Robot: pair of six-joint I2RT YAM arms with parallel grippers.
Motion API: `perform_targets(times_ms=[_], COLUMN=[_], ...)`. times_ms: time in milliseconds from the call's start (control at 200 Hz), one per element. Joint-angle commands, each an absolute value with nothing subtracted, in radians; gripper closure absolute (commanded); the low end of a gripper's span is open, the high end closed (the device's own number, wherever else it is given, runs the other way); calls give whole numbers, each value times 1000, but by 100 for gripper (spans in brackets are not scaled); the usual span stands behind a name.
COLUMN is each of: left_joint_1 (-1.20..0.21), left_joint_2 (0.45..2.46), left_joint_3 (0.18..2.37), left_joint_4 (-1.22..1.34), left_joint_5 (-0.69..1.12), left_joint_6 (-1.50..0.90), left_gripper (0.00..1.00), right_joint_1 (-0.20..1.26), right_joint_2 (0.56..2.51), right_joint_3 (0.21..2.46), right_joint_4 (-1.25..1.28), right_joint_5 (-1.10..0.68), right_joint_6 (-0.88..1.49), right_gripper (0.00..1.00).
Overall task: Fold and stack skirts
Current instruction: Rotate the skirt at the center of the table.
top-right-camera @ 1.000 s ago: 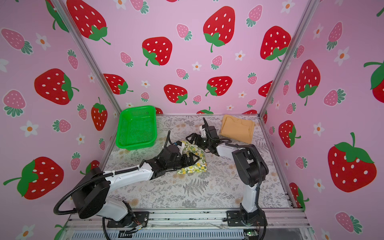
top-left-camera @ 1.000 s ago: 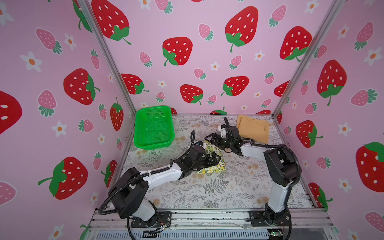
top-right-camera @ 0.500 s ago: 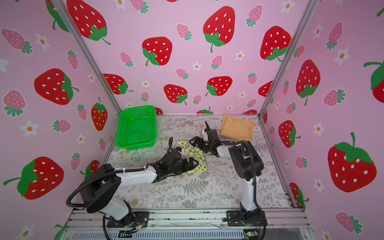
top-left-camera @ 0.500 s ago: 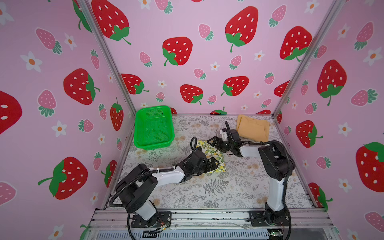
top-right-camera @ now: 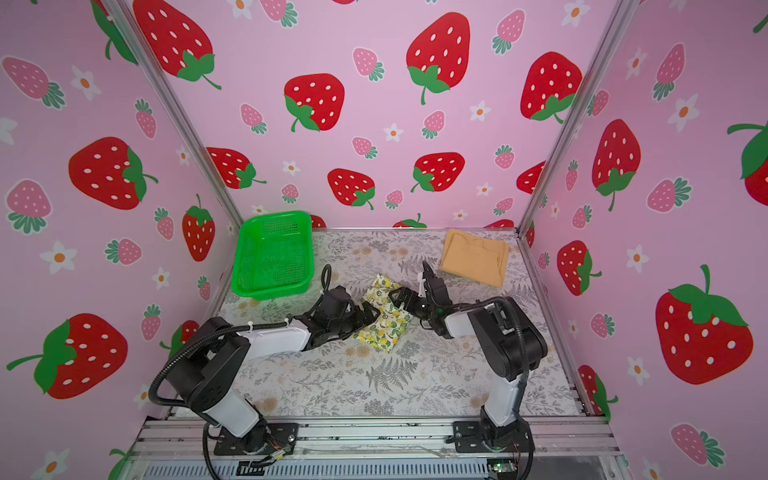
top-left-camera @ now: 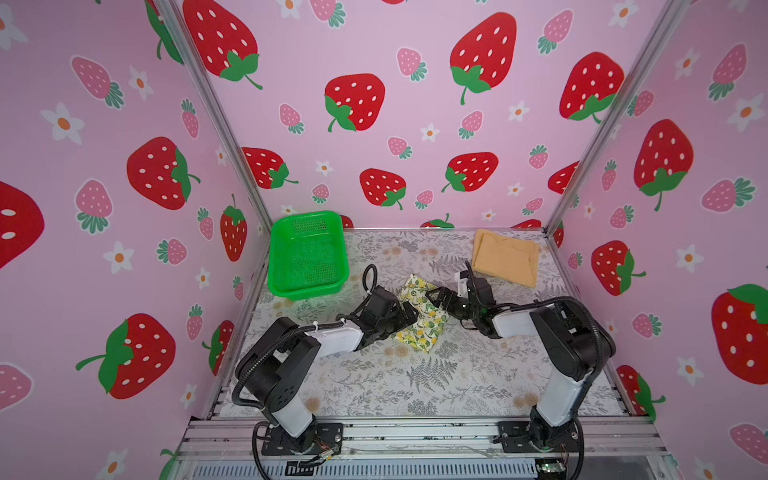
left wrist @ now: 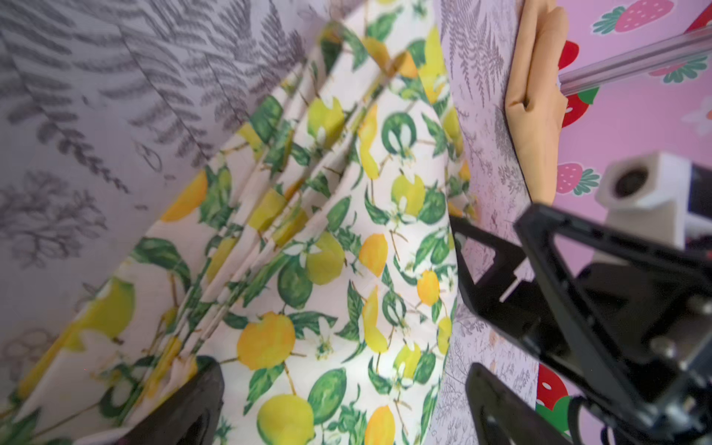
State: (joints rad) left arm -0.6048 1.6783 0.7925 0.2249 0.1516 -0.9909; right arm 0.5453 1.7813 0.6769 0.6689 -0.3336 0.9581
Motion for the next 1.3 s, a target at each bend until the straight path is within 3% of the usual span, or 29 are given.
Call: perform_targets(times_ms=[0, 345, 640, 981, 1156, 1296], left_joint_1=[-563, -486, -482, -498, -552, -594], left_joint_2=[1726, 1883, 1847, 1558, 1490, 1480], left_joint_3=[852, 1093, 1266, 919, 797, 773], left_joint_4=[89, -7, -68, 122, 214, 227], left_joint_5=[160, 229, 302, 342, 340, 316], left_joint_6=[-955, -862, -801, -956, -1019, -1030], left_gripper=[0, 0, 0, 1, 1, 1], right_joint_1=[590, 834, 852, 587, 546, 540], right_joint_2=[1723, 1526, 1379, 1618, 1793, 1869], right_joint_3=[589, 492, 651, 885, 1036, 1089], right_joint_4=[673, 657, 460, 477, 480, 493], right_joint_5=[-210, 75, 185, -347, -590, -661], right_joint_6=[1007, 1021, 774, 725, 733, 751], right_gripper=[0, 0, 0, 0, 0, 0])
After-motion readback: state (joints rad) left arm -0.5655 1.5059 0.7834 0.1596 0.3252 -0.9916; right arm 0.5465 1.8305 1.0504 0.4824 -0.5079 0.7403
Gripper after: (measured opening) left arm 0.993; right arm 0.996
